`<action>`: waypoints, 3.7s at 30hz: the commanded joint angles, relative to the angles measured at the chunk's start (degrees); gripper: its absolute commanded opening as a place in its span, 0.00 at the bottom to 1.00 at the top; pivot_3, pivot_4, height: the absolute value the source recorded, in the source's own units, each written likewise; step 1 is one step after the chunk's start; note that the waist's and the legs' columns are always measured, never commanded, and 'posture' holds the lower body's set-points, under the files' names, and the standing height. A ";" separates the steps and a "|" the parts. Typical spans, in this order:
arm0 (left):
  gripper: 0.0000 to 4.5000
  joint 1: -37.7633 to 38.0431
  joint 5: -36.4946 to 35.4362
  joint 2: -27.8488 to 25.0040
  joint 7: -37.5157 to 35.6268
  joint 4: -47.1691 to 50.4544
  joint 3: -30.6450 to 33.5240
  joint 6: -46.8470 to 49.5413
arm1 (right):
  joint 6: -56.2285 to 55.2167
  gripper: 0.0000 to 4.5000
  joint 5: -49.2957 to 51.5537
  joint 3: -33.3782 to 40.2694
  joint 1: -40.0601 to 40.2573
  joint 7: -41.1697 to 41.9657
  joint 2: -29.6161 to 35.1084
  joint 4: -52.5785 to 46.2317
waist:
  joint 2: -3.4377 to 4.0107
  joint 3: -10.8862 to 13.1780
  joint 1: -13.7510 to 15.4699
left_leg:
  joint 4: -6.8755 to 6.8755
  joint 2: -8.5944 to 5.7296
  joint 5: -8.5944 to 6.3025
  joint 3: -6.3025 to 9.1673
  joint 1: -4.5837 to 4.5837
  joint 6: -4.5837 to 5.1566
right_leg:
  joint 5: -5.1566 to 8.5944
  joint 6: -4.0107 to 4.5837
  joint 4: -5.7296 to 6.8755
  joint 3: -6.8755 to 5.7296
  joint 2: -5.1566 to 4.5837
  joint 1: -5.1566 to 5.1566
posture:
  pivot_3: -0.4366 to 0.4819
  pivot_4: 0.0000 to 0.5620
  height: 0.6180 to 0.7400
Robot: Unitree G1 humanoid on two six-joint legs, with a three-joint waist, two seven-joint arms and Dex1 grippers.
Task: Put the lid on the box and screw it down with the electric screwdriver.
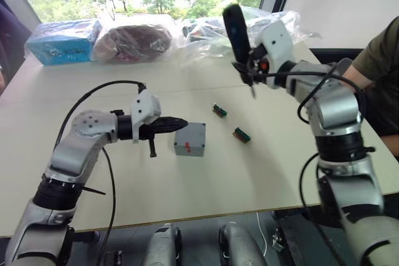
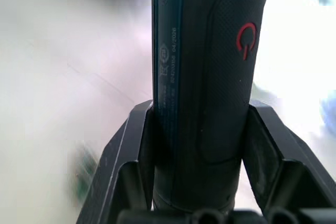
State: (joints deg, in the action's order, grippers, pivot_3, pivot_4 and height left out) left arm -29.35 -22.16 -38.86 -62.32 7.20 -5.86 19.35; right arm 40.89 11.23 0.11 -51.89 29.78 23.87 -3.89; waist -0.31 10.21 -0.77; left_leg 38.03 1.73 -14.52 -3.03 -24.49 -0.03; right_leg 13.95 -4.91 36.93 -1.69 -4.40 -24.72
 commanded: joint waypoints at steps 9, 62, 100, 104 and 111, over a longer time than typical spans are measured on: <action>0.00 -5.18 7.36 3.24 -4.13 -12.06 -5.16 -8.09 | -3.28 0.38 10.17 3.69 9.82 -2.18 -8.66 -13.95 | -0.05 -0.03 1.36 | 0.17 -0.18 0.00 -0.01 0.01 0.00 | -0.01 -0.01 0.02 -0.01 -0.22 0.13 | 0.48 0.27 1.00; 0.00 -7.11 14.95 8.11 -7.60 -21.39 -9.55 -11.34 | -9.65 0.38 9.25 -8.11 24.56 -3.04 -12.65 -14.94 | -0.18 -0.19 0.10 | 0.14 -0.11 0.00 0.12 0.21 0.02 | 0.01 -0.01 0.10 -0.03 -0.12 0.27 | 0.48 0.27 1.00; 0.00 -4.32 18.84 8.69 -6.67 -26.08 -11.38 -12.47 | 6.33 0.38 4.95 -12.51 28.52 -8.37 -12.26 -2.29 | -0.51 -4.14 -0.12 | -1.86 0.12 -0.28 0.29 3.18 0.34 | 0.92 0.96 -1.02 -0.06 -0.57 2.40 | 0.48 0.27 1.00; 0.00 -4.23 18.82 8.78 -6.64 -26.00 -11.44 -12.34 | 6.08 0.38 4.90 -12.50 28.28 -8.27 -11.97 -2.75 | -0.47 -4.13 -0.13 | -1.92 0.13 -0.29 0.34 3.19 0.33 | 0.94 0.97 -1.05 -0.07 -0.61 2.39 | 0.48 0.27 1.00; 0.00 -3.85 18.62 8.86 -6.75 -25.66 -11.42 -12.23 | 5.77 0.38 4.06 -13.65 25.93 -7.86 -10.10 -5.24 | -0.33 -4.09 -0.17 | -2.19 0.16 -0.31 0.44 3.13 0.30 | 0.93 0.98 -1.45 -0.20 -0.74 2.38 | 0.48 0.27 1.00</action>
State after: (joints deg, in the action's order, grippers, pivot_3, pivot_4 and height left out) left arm -34.83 -5.49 -29.22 -68.61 -16.82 -15.44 5.86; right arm 38.80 17.54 -9.59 -29.45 21.65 11.89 -15.43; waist -0.64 6.12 -0.94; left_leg 35.76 1.89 -14.83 -2.59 -21.36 0.26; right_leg 14.88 -3.93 35.41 -1.90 -5.17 -22.34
